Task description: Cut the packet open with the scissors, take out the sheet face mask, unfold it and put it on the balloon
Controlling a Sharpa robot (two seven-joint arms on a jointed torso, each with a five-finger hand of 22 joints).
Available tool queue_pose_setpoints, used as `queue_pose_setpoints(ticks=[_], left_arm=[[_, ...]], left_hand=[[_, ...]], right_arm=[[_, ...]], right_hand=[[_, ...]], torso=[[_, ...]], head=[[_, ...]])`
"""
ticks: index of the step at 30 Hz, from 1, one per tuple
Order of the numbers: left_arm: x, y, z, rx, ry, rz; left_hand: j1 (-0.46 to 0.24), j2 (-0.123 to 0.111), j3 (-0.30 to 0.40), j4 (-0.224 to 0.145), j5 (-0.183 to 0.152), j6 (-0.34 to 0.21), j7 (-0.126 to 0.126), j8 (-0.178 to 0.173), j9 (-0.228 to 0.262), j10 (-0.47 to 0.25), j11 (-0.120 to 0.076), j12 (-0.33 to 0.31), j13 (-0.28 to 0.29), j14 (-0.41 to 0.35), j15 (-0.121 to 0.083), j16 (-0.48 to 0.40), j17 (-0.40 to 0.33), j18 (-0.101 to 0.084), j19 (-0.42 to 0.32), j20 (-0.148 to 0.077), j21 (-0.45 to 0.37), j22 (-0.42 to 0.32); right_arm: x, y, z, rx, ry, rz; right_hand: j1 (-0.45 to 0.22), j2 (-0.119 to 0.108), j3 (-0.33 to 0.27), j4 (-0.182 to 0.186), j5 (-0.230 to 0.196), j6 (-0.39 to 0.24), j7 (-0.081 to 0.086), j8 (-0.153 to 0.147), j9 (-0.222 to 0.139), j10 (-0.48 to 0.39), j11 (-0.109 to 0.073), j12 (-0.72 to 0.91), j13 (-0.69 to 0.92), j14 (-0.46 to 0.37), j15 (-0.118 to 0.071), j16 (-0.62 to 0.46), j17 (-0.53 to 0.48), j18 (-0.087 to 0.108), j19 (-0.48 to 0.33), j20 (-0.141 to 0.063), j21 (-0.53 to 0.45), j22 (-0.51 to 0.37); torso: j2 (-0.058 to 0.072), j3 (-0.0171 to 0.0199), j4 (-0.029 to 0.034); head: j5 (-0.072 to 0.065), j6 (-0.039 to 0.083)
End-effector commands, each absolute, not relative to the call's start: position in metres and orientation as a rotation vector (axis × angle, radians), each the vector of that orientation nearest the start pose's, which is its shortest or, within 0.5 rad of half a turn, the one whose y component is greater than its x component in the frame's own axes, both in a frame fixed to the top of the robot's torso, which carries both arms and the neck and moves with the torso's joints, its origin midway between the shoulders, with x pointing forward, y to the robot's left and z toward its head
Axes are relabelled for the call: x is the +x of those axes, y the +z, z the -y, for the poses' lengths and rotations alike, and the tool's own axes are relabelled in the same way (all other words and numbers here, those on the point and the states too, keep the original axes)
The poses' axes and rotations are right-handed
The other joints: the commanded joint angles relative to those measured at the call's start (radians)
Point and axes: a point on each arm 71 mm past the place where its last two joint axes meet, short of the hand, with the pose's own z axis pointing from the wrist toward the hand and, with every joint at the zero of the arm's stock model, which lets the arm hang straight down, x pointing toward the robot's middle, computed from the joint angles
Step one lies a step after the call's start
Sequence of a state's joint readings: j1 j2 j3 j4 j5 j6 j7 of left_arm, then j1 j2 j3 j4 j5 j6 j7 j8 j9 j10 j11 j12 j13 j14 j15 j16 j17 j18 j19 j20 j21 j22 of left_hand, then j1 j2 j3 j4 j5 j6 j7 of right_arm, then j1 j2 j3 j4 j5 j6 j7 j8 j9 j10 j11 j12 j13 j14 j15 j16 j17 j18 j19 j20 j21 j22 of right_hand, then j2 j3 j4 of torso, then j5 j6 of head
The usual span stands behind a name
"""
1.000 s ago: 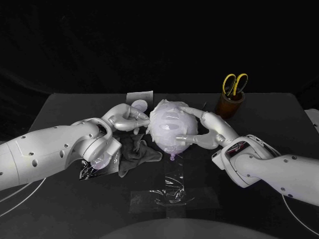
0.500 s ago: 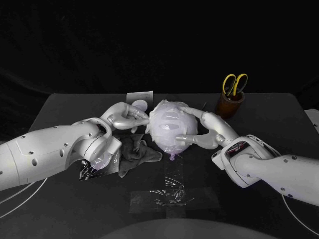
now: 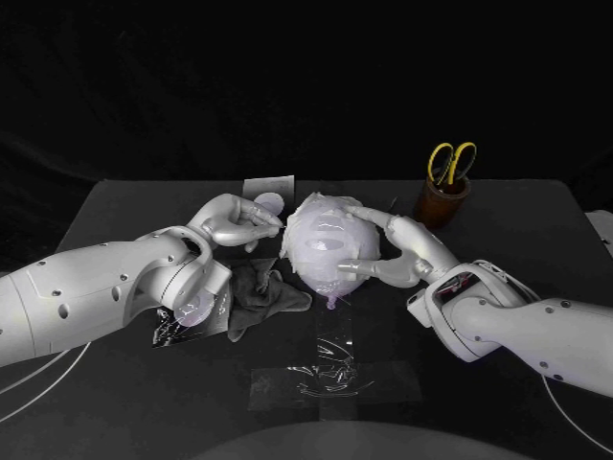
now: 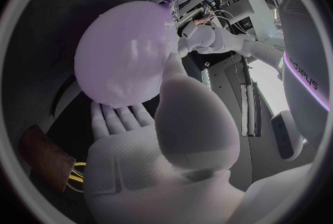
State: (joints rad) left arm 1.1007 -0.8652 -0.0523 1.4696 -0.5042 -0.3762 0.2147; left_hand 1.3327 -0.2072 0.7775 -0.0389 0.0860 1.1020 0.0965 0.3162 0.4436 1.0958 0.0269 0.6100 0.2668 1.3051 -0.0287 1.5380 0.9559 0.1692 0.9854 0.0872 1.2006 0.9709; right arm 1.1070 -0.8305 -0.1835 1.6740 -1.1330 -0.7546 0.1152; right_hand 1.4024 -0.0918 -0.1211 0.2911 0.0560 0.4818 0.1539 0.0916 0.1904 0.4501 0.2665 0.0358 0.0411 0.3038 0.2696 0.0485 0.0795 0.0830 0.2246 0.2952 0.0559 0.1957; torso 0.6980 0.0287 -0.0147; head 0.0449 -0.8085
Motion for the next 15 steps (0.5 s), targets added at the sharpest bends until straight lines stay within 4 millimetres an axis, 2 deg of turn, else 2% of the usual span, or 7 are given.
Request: queue_pose_setpoints(ticks=[1, 6, 10, 12, 13, 14, 15], left_arm=[[0.476, -0.2357, -0.2352, -0.795, -1.13, -1.658], [0.4756, -0.2372, -0.235, -0.804, -1.121, -1.678], [0.475, -0.2386, -0.234, -0.811, -1.129, -1.704], [0.4744, -0.2391, -0.2329, -0.809, -1.138, -1.718], [0.4739, -0.2393, -0.232, -0.805, -1.146, -1.727], [0.4736, -0.2393, -0.2313, -0.802, -1.152, -1.733], [0.4734, -0.2393, -0.231, -0.8, -1.155, -1.735]], left_hand=[[-0.013, 0.0, 0.012, -0.006, 0.023, 0.009, 0.0, 0.004, 0.1, -0.009, -0.002, 0.007, 0.008, 0.009, 0.001, 0.004, 0.002, -0.013, 0.008, -0.001, 0.006, 0.005], [-0.022, -0.004, 0.022, -0.012, 0.039, 0.01, -0.001, 0.003, 0.109, -0.011, -0.002, 0.012, 0.019, 0.011, 0.001, 0.004, 0.003, -0.013, 0.009, -0.002, 0.01, 0.008], [-0.049, 0.01, 0.009, 0.007, 0.018, -0.013, 0.007, -0.009, 0.121, -0.027, 0.007, 0.005, 0.025, -0.01, 0.009, -0.002, -0.036, -0.005, -0.035, 0.001, -0.018, -0.03], [-0.074, 0.019, -0.049, 0.031, 0.005, -0.056, 0.017, -0.029, 0.123, -0.071, 0.025, -0.028, 0.013, -0.041, 0.028, -0.01, -0.088, -0.001, -0.08, 0.012, -0.058, -0.07], [-0.087, 0.009, -0.091, 0.042, 0.0, -0.098, 0.028, -0.058, 0.112, -0.097, 0.043, -0.049, 0.004, -0.068, 0.042, -0.015, -0.131, 0.006, -0.115, 0.023, -0.091, -0.105], [-0.087, 0.009, -0.091, 0.042, 0.0, -0.098, 0.028, -0.058, 0.112, -0.097, 0.043, -0.049, 0.004, -0.068, 0.042, -0.015, -0.131, 0.006, -0.115, 0.023, -0.091, -0.105], [-0.097, -0.004, -0.114, 0.051, -0.005, -0.144, 0.045, -0.092, 0.095, -0.112, 0.056, -0.067, -0.007, -0.093, 0.053, -0.021, -0.171, 0.009, -0.134, 0.032, -0.113, -0.126]], right_arm=[[0.4109, -0.2418, 0.1594, 0.142, 1.015, -1.557], [0.4109, -0.2418, 0.1595, 0.142, 1.015, -1.557], [0.4109, -0.2419, 0.1594, 0.141, 1.015, -1.558], [0.411, -0.242, 0.1593, 0.141, 1.015, -1.558], [0.4111, -0.242, 0.1591, 0.141, 1.015, -1.558], [0.4111, -0.242, 0.159, 0.141, 1.016, -1.558], [0.4111, -0.242, 0.159, 0.14, 1.016, -1.558]], right_hand=[[0.0, 0.014, 0.005, 0.001, -0.004, 0.004, 0.145, 0.003, 0.0, 0.0, 0.007, 0.006, 0.002, -0.002, -0.001, -0.004, -0.001, 0.005, 0.008, -0.002, 0.006, 0.0], [0.0, 0.014, 0.005, 0.001, -0.004, 0.004, 0.145, 0.003, 0.0, 0.0, 0.007, 0.006, 0.002, -0.002, -0.001, -0.004, -0.001, 0.005, 0.008, -0.002, 0.006, 0.0], [0.0, 0.014, 0.005, 0.001, -0.004, 0.004, 0.145, 0.003, 0.0, 0.0, 0.007, 0.006, 0.002, -0.002, -0.001, -0.004, -0.001, 0.005, 0.008, -0.002, 0.006, 0.0], [0.0, 0.014, 0.005, 0.001, -0.004, 0.004, 0.145, 0.003, 0.0, 0.0, 0.007, 0.006, 0.002, -0.002, -0.001, -0.004, -0.001, 0.005, 0.008, -0.002, 0.006, 0.0], [0.0, 0.014, 0.005, 0.001, -0.004, 0.004, 0.145, 0.003, 0.0, 0.0, 0.007, 0.006, 0.002, -0.002, -0.001, -0.004, -0.001, 0.005, 0.008, -0.002, 0.006, 0.0], [0.0, 0.014, 0.005, 0.001, -0.004, 0.004, 0.145, 0.003, 0.0, 0.0, 0.007, 0.006, 0.002, -0.002, -0.001, -0.004, -0.001, 0.005, 0.008, -0.002, 0.006, 0.0], [0.0, 0.014, 0.005, 0.001, -0.004, 0.004, 0.145, 0.003, 0.0, 0.0, 0.007, 0.006, 0.002, -0.002, -0.001, -0.004, -0.001, 0.005, 0.008, -0.002, 0.006, 0.0]], torso=[[0.0, 0.0003, 0.0003], [0.0, 0.0002, -0.0002], [0.0, 0.0004, -0.0006], [0.0, 0.0008, -0.0004], [0.0, 0.0007, -0.0002], [0.0, 0.0007, -0.0002], [0.0, 0.0007, -0.0002]], head=[[0.0, 0.0], [0.001, 0.0], [0.002, 0.001], [0.002, 0.002], [0.002, 0.002], [0.002, 0.002], [0.002, 0.002]])
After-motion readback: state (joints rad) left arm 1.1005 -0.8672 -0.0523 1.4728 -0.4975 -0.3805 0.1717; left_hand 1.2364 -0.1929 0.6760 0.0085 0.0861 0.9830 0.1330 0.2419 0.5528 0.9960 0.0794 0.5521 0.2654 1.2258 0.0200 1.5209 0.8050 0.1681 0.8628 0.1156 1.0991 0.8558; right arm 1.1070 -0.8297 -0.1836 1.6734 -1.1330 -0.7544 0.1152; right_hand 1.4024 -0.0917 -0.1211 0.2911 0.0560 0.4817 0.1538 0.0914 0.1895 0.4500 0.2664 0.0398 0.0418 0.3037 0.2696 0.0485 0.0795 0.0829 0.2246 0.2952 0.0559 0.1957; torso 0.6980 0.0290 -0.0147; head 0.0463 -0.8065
